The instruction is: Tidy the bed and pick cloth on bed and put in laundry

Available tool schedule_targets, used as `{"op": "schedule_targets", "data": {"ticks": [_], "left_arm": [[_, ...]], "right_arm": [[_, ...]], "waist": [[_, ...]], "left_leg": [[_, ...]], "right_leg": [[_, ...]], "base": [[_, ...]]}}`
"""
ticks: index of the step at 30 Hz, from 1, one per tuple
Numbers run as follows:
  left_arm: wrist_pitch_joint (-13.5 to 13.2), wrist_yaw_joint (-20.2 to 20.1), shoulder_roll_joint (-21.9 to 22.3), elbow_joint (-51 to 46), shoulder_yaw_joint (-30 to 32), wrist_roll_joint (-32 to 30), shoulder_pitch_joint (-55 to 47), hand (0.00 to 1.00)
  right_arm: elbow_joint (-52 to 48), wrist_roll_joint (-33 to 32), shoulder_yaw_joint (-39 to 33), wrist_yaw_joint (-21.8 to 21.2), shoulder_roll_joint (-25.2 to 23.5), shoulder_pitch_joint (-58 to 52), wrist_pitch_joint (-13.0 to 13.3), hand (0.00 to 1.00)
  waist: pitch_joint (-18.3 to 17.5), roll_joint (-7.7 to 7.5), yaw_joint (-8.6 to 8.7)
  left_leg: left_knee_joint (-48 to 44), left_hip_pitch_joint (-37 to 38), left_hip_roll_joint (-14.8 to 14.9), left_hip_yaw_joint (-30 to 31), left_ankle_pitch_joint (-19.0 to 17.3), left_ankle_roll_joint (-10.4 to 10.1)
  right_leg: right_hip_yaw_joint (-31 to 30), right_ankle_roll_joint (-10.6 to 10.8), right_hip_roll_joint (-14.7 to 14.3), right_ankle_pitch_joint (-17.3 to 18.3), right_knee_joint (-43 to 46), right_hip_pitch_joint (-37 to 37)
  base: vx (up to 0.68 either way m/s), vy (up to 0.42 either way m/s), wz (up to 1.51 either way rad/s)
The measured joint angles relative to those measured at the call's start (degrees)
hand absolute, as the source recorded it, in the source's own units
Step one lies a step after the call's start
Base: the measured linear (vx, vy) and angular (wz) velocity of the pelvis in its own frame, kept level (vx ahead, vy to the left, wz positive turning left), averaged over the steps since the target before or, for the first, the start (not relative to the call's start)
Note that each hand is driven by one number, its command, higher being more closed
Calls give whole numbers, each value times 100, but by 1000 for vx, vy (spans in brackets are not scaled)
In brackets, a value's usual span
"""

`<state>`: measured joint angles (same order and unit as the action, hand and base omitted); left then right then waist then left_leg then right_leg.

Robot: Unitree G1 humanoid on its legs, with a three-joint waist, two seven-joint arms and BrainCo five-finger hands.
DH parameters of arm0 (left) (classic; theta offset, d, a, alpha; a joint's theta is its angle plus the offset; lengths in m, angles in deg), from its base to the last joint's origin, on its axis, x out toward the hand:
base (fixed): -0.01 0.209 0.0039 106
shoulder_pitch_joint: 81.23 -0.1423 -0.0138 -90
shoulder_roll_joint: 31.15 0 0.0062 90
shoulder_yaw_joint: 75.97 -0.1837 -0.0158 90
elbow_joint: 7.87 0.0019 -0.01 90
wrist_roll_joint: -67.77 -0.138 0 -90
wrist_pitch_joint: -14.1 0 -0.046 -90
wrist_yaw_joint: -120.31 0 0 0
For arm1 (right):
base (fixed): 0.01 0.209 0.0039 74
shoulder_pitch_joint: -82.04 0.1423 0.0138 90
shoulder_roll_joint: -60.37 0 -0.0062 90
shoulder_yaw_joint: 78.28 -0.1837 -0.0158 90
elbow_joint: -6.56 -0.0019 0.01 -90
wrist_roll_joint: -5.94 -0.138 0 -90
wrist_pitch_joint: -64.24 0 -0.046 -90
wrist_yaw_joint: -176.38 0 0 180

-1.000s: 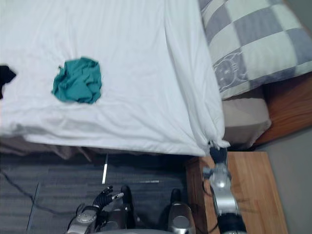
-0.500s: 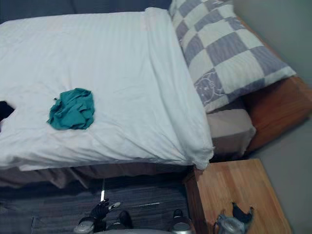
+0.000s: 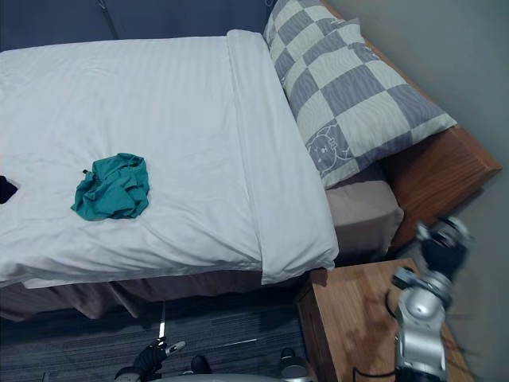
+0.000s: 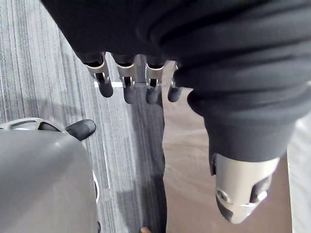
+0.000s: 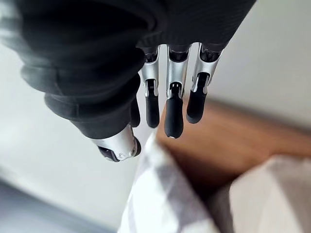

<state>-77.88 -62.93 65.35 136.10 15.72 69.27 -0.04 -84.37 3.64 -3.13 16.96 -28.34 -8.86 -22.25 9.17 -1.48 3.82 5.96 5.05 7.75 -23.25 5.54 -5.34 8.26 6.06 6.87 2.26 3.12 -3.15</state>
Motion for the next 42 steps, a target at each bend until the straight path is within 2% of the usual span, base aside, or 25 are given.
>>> {"op": "schedule_targets", "data": {"ticks": [2, 3, 5, 7, 9, 10, 13, 15, 17, 18, 21, 24, 26, 27, 29, 30, 31, 32, 33, 34, 36, 38, 41, 42], "left_arm": [[47, 55, -12, -21, -37, -2, 12, 0], [61, 95, -58, -39, -152, 0, 123, 0], [88, 99, -75, -41, -223, 15, 381, 0], [78, 98, -36, -57, -305, 77, 796, 0], [55, 101, -23, -53, -409, 232, 1013, 0], [38, 107, 3, -52, -470, 308, 1080, 0], [11, 153, 15, -5, -658, 462, 1291, 0], [-24, 216, 133, 33, -832, 496, 1571, 0], [-118, 216, 273, 21, -834, 522, 1703, 0], [-149, 217, 357, -3, -818, 570, 1724, 0], [-243, 215, 506, -40, -778, 639, 1735, 0], [-358, 208, 534, -41, -758, 639, 1733, 0], [-371, 210, 550, -25, -696, 634, 1716, 0], [-413, 206, 539, -27, -562, 635, 1648, 0], [-502, 212, 533, -48, -548, 638, 1575, 0], [-507, 211, 538, -55, -549, 637, 1553, 0], [-505, 221, 534, -68, -546, 635, 1457, 0], [-491, 228, 527, -62, -546, 634, 1429, 0], [-451, 252, 532, -40, -550, 633, 1377, 0], [-398, 274, 547, -33, -557, 632, 1367, 0], [-292, 377, 573, -22, -521, 630, 1310, 0], [-178, 471, 570, 38, -379, 623, 1195, 0], [-89, 671, 501, 175, -323, 611, 987, 0], [-73, 748, 460, 200, -269, 614, 974, 0]], "right_arm": [[298, -140, 422, -179, 83, 627, 9, 100], [751, -232, 670, -207, 192, 1365, 8, 100], [1412, -296, 705, -201, 357, 2415, 11, 100], [1993, -378, 719, -175, 673, 3800, 64, 100], [2148, -382, 931, -154, 817, 4521, 140, 100], [2262, -383, 1072, -129, 817, 4731, 175, 100], [2499, -385, 1359, 15, 800, 4864, 131, 100], [2908, -394, 1365, 176, 790, 4842, -31, 100], [3138, -391, 1355, 328, 755, 4717, -50, 100], [2995, -385, 1331, 413, 711, 4615, 95, 100], [2864, -438, 1238, 477, 505, 4339, 280, 100], [2603, -612, 1120, 373, 110, 3738, 603, 100], [2450, -610, 1063, 283, -119, 3286, 786, 100], [2409, -610, 1090, 277, -304, 2870, 885, 100], [2464, -617, 1087, 202, -553, 2003, 898, 100], [2507, -618, 1086, 158, -613, 1755, 898, 100], [2776, -605, 1097, -66, -754, 1146, 834, 0], [2999, -589, 1096, -172, -811, 935, 798, 0], [3643, -460, 1134, -376, -900, 532, 574, 0], [4242, -358, 1142, -506, -947, 248, 349, 0], [4848, -253, 1036, -717, -1004, -193, 133, 0], [5123, -118, 1046, -861, -981, -439, 34, 0], [5504, 178, 1076, -1100, -1093, -716, 14, 0], [5612, 246, 1068, -1155, -1125, -691, 57, 0]], "waist": [[10, 19, -27], [112, 49, -79], [468, 126, -228], [1097, 326, -348], [1462, 522, -432], [1535, 619, -487], [1613, 765, -539], [1721, 892, -599], [1765, 939, -606], [1773, 939, -586], [1814, 915, -506], [1814, 886, -439], [1839, 817, -335], [1843, 697, -282], [1784, 505, -253], [1761, 459, -228], [1666, 323, -126], [1623, 275, -120], [1519, 187, -97], [1463, 155, -79], [1379, 139, 0], [1308, 86, 102], [939, -5, 138], [908, -44, 125]], "left_leg": [[-4, -197, -6, 111, 29, 36], [-40, -381, -19, 212, 100, 87], [-53, -561, -33, 285, 198, 150], [-437, -1116, -53, 456, 207, 210], [-652, -1491, -62, 543, 199, 232], [-739, -1712, -65, 577, 189, 248], [-1022, -2203, -87, 642, 130, 333], [-1250, -2532, -199, 701, 76, 408], [-1446, -2767, -273, 690, 18, 466], [-1569, -2870, -290, 660, -43, 483], [-2098, -2976, -256, 619, -328, 469], [-2515, -2925, -164, 566, -595, 426], [-2455, -2750, -153, 557, -596, 423], [-2366, -2531, -154, 521, -609, 403], [-2153, -2172, -161, 473, -605, 378], [-2081, -2088, -169, 473, -599, 370], [-1841, -1879, -181, 463, -561, 320], [-1734, -1793, -176, 445, -538, 292], [-1508, -1623, -164, 416, -467, 253], [-1372, -1512, -168, 413, -443, 229], [-1146, -1275, -171, 395, -414, 204], [-968, -967, -178, 270, -411, 200], [-965, -711, -167, 183, -427, 177], [-1312, -775, -75, 142, -511, 69]], "right_leg": [[58, -3, 16, -2, 90, 182], [116, -21, 38, -17, 187, 374], [158, -70, 58, -52, 349, 595], [289, -78, 161, -58, 564, 963], [316, -73, 218, -71, 730, 1285], [319, -73, 240, -70, 815, 1498], [339, -55, 339, 31, 1170, 1983], [309, -17, 548, 277, 1759, 2465], [246, 15, 747, 516, 2252, 2840], [217, 28, 826, 627, 2487, 2997], [154, 13, 935, 883, 2910, 3079], [86, 12, 931, 1050, 3143, 3003], [96, 40, 937, 1089, 3124, 2841], [98, 51, 929, 1103, 3058, 2647], [126, 55, 902, 1101, 2848, 2299], [146, 61, 887, 1097, 2771, 2207], [186, 85, 829, 1042, 2509, 1977], [203, 86, 793, 984, 2366, 1889], [221, 106, 706, 875, 2047, 1695], [245, 112, 666, 802, 1857, 1556], [260, 157, 589, 653, 1505, 1275], [235, 172, 521, 541, 1209, 965], [259, 186, 489, 527, 950, 599], [272, 181, 511, 521, 942, 492]], "base": [[-21, 7, 25], [-9, 16, 40], [-51, 40, 34], [-154, 56, 42], [-120, 37, 22], [-85, 24, 12], [-13, 8, 16], [-6, 14, 20], [5, -6, 22], [21, -37, 17], [2, -48, 3], [14, -67, -13], [44, -65, -7], [60, -55, -11], [89, -48, -12], [113, -35, -7], [104, -22, -7], [145, -22, -17], [189, -20, -17], [162, -16, -13], [169, -12, -14], [162, 15, -30], [116, -6, -10], [78, -39, 4]]}}
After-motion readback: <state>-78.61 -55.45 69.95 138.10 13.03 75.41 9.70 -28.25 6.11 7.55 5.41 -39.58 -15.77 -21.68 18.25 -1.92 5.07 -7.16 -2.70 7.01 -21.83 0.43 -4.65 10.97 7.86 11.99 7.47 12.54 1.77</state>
